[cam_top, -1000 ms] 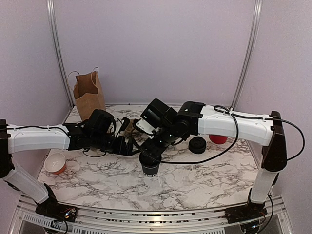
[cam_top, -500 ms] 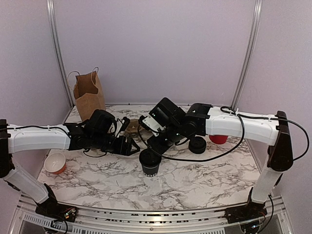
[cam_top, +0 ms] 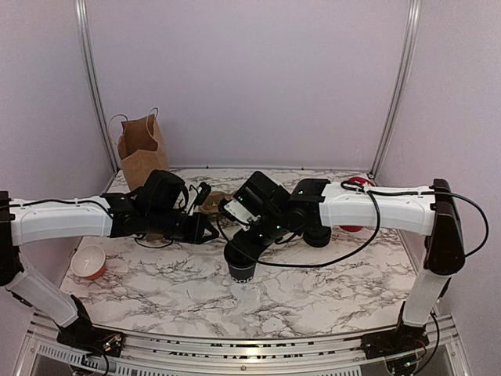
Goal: Pack the takeout coffee
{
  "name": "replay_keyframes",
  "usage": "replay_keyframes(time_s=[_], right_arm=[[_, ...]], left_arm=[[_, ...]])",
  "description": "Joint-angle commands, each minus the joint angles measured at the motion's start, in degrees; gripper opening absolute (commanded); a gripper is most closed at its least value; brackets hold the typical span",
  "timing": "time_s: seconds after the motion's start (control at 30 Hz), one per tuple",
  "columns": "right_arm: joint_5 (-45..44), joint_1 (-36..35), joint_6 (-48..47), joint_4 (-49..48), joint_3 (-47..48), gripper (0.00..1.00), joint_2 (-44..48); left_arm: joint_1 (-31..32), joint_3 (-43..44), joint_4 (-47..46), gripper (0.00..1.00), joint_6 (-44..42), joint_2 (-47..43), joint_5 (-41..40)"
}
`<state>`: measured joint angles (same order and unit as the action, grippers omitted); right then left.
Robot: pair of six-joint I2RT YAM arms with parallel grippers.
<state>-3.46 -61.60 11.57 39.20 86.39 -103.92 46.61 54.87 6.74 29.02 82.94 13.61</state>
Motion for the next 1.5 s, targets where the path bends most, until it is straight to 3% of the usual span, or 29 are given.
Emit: replay_keyframes(time_s=[0.0,0.7,1.1,1.47], right_arm=[[0.39,-0.35,1.16,-0.88,-0.93,0.25,-1.32],[0.48,-0.34,1.29,-0.79,-0.87,0.25,-1.43],[0.78,-0.31,1.44,-0.92,-0.69,0.24,-2.04],[0.53,-0.37,1.46,-0.79,-0.69,0.24,-1.87]], left_arm=[[0.56,2.23,1.07,0.00,0.33,0.99,2.28],[2.96,4.41,0.16,0.00,3.17,1.00,-0.44],[4.26,-2.93,-3.04,0.00,4.59,7.04,0.73],[4.37,3.11,1.15,0.00,1.33,1.76,-4.52]])
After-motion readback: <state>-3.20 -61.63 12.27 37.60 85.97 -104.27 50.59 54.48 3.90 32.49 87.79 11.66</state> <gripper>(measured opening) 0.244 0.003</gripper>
